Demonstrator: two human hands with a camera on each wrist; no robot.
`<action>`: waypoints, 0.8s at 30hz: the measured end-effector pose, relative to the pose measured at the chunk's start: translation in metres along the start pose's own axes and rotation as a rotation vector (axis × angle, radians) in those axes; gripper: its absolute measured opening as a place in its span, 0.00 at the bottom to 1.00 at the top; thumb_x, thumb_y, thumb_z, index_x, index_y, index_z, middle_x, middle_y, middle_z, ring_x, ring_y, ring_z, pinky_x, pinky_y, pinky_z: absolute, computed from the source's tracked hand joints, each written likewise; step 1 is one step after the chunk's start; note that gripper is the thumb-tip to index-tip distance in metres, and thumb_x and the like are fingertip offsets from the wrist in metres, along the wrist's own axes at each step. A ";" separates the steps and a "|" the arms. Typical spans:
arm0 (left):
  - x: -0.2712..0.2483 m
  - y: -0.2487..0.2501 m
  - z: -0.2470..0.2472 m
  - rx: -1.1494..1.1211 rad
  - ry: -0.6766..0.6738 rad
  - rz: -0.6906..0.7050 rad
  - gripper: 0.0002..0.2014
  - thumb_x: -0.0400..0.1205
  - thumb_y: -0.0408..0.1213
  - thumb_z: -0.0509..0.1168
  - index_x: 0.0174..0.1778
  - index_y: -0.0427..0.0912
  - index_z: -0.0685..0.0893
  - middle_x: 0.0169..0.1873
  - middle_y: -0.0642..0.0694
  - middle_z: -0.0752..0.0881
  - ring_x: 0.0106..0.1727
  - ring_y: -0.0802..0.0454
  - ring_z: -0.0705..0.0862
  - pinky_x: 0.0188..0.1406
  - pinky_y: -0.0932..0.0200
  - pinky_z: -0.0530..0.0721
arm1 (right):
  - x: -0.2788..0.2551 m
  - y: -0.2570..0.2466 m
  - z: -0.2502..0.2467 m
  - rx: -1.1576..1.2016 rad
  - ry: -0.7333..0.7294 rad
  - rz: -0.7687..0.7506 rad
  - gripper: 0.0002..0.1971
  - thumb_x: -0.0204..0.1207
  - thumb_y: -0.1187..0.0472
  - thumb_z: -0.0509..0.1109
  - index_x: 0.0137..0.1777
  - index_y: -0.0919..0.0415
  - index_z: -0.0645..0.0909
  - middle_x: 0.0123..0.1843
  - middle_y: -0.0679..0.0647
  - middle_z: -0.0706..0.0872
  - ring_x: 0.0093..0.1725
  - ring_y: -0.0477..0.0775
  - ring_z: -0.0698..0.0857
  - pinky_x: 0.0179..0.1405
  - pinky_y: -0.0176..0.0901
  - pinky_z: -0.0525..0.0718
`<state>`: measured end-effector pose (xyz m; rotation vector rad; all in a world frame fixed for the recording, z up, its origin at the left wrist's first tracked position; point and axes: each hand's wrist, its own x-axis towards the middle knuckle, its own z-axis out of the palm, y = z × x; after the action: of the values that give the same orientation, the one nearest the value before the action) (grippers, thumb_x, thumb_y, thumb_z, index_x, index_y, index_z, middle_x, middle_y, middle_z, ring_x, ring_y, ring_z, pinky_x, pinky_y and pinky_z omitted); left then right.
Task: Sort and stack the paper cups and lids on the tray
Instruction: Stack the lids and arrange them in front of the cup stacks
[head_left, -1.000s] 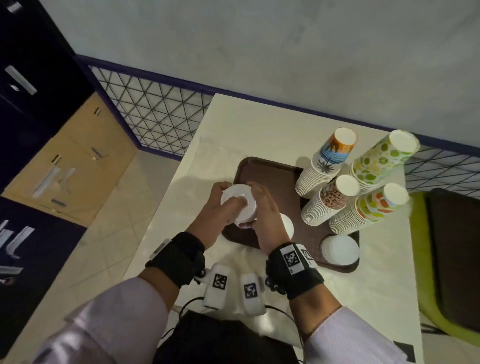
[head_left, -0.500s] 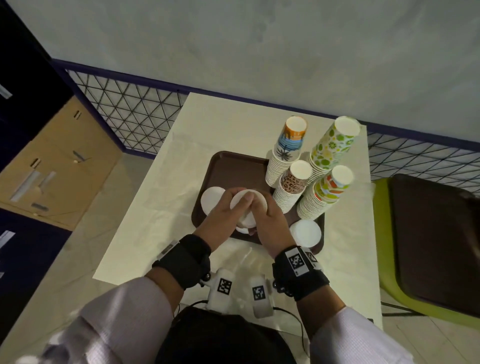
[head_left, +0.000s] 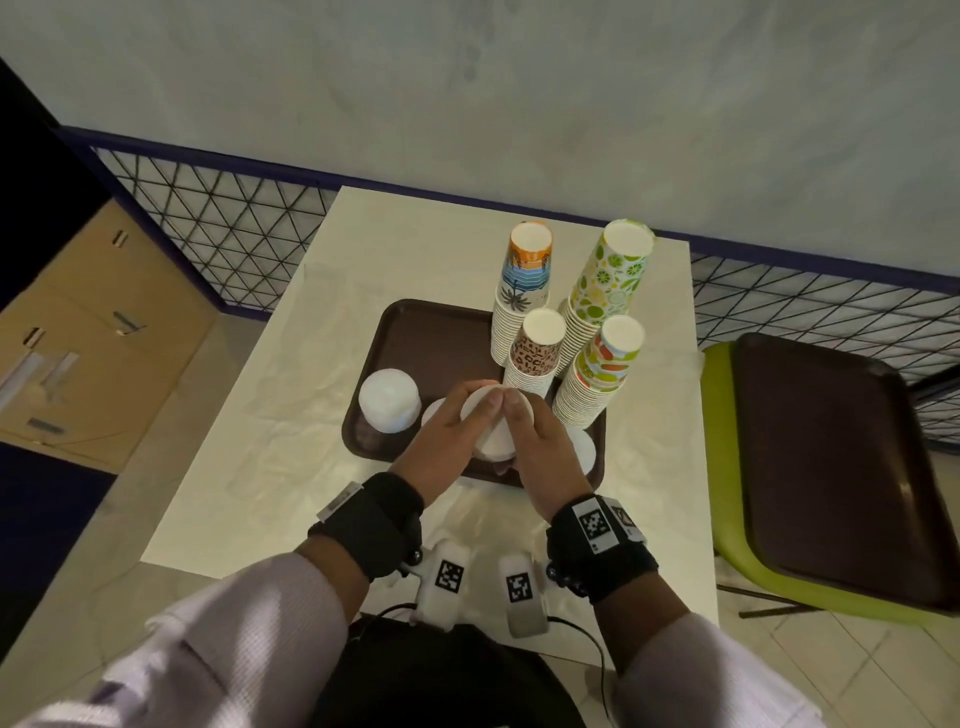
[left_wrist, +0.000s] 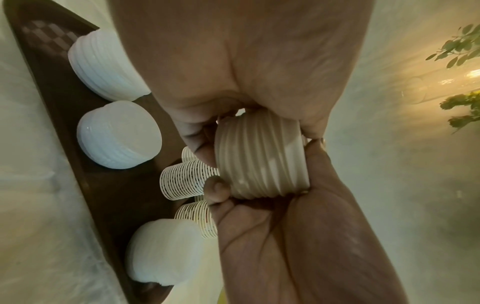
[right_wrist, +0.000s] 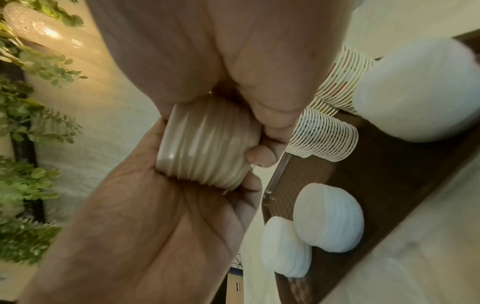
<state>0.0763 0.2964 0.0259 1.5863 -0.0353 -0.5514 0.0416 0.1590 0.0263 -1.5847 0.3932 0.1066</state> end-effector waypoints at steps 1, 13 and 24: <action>0.000 -0.001 0.002 0.001 -0.008 -0.010 0.13 0.90 0.56 0.61 0.69 0.63 0.83 0.64 0.53 0.88 0.67 0.50 0.87 0.66 0.46 0.90 | 0.000 0.002 -0.002 -0.015 -0.004 0.001 0.20 0.88 0.42 0.59 0.69 0.53 0.80 0.57 0.55 0.88 0.53 0.58 0.90 0.34 0.44 0.88; -0.003 -0.026 0.007 -0.087 -0.021 -0.136 0.23 0.77 0.57 0.73 0.68 0.58 0.86 0.60 0.50 0.92 0.66 0.45 0.89 0.69 0.38 0.87 | -0.004 0.013 -0.010 -0.074 -0.065 0.059 0.19 0.90 0.45 0.55 0.70 0.54 0.79 0.57 0.51 0.88 0.49 0.43 0.89 0.50 0.54 0.90; -0.006 -0.059 0.017 -0.190 -0.030 -0.239 0.35 0.70 0.57 0.77 0.74 0.56 0.77 0.71 0.44 0.83 0.71 0.41 0.84 0.68 0.38 0.88 | -0.006 0.040 -0.034 0.019 -0.151 0.271 0.21 0.84 0.46 0.67 0.73 0.53 0.77 0.63 0.55 0.86 0.59 0.58 0.87 0.49 0.53 0.89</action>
<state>0.0471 0.2892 -0.0279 1.4044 0.1817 -0.7429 0.0176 0.1262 -0.0082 -1.4866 0.4867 0.4267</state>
